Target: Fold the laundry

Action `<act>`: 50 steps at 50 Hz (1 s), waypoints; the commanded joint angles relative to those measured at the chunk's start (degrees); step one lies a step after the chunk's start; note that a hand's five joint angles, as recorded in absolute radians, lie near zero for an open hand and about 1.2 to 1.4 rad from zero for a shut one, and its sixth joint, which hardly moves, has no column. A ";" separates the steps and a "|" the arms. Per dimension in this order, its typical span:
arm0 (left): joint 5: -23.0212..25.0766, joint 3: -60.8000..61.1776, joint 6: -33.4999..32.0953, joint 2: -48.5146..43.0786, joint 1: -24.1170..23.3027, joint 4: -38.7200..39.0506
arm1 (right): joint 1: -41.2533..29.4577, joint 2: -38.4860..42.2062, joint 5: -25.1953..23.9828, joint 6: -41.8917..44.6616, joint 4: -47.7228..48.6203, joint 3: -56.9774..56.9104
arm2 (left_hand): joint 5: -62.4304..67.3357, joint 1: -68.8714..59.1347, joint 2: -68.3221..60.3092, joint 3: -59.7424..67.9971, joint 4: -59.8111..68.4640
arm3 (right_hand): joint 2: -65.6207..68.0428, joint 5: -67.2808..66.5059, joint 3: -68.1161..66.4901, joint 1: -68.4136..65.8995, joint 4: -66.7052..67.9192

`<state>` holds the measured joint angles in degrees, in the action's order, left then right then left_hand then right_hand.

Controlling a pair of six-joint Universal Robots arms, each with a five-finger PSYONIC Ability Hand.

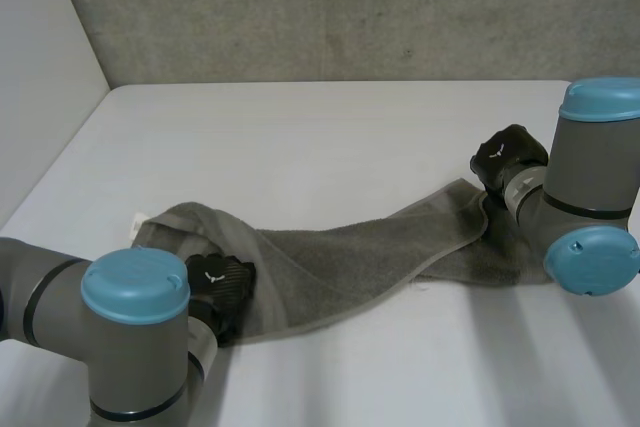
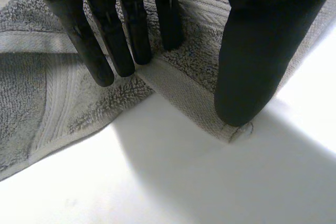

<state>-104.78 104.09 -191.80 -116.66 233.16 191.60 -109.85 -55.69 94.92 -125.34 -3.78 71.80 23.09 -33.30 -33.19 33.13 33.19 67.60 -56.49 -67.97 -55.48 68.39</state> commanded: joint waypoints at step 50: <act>9.24 -5.57 -4.11 20.68 15.57 -21.71 | 4.11 -13.83 -1.05 6.95 -25.49 7.99 | 46.91 -46.70 -46.81 46.87 46.81 | 12.40 -13.51 -12.03 -24.52 11.61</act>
<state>-101.07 99.07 -192.99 -98.08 242.99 178.67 -107.95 -67.21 94.62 -118.92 -23.07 75.44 58.19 -66.24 -69.45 69.59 69.71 67.60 -56.49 -67.97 -55.48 68.39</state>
